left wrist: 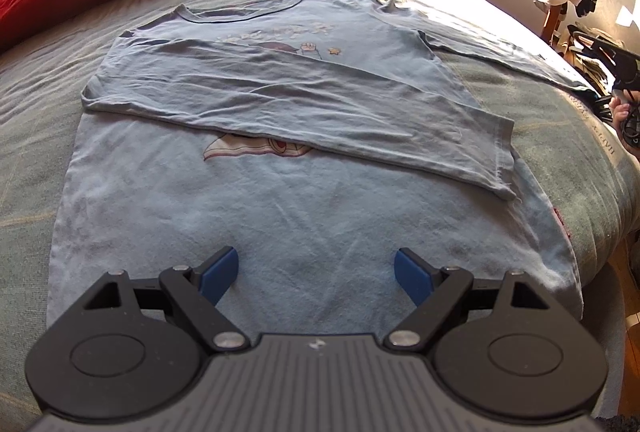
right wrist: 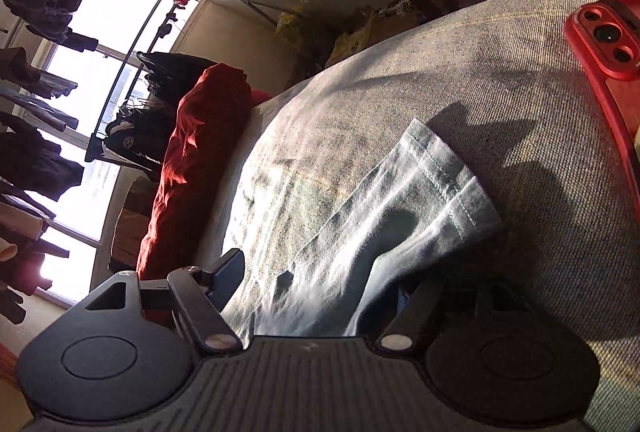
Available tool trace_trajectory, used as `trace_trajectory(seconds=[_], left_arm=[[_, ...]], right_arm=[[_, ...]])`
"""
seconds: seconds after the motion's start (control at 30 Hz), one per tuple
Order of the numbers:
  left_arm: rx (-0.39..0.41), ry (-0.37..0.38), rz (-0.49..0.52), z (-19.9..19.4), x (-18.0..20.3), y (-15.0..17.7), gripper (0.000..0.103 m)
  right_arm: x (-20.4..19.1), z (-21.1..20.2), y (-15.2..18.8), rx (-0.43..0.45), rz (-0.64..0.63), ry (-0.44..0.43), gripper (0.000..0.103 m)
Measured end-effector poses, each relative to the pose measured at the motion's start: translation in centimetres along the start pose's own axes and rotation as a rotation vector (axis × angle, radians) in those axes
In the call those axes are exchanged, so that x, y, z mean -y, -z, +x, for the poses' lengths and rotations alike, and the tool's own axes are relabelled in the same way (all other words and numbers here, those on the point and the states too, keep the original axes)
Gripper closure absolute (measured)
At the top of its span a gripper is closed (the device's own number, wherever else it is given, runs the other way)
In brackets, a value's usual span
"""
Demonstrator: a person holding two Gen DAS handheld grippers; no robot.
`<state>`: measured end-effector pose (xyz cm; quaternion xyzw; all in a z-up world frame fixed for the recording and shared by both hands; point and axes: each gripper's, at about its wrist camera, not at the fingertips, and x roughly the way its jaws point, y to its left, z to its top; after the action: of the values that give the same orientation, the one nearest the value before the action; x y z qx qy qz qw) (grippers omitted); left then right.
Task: Fold clothes
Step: 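Roll the right gripper and pinch the light-blue sleeve cuff, then lift the pinched sleeve up with the right gripper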
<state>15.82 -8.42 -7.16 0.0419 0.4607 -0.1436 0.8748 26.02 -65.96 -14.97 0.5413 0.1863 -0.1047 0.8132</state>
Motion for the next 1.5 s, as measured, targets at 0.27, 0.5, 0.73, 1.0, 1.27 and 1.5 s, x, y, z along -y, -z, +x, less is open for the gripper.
trace_trajectory(seconds=[0.27,0.5,0.73,1.0,1.27,1.5], left_arm=[[0.000,0.004,-0.006,0.1,-0.4,0.1,0.018],[0.005,-0.001,-0.006,-0.1,-0.3,0.3,0.018],[0.002,-0.004,0.002,-0.6,-0.6,0.6,0.018],[0.018,-0.007,-0.026,-1.9,-1.8,1.4,0.018],[0.021,0.058,0.018,-3.1,-2.1,2.6,0.018],[0.032,0.079,0.013,-4.5,-3.7,3.8,0.018]], right_arm=[[0.7,-1.2,1.4,0.024,-0.021,-0.011,0.043],[1.4,-0.1,0.3,0.016,-0.023,0.037,0.086],[-0.1,0.0,0.2,-0.024,-0.131,0.120,0.097],[-6.3,-0.3,1.3,-0.079,-0.373,0.166,0.097],[-13.1,-0.4,4.4,-0.135,-0.490,0.112,0.097],[-18.7,0.5,8.5,-0.187,-0.586,0.076,0.097]])
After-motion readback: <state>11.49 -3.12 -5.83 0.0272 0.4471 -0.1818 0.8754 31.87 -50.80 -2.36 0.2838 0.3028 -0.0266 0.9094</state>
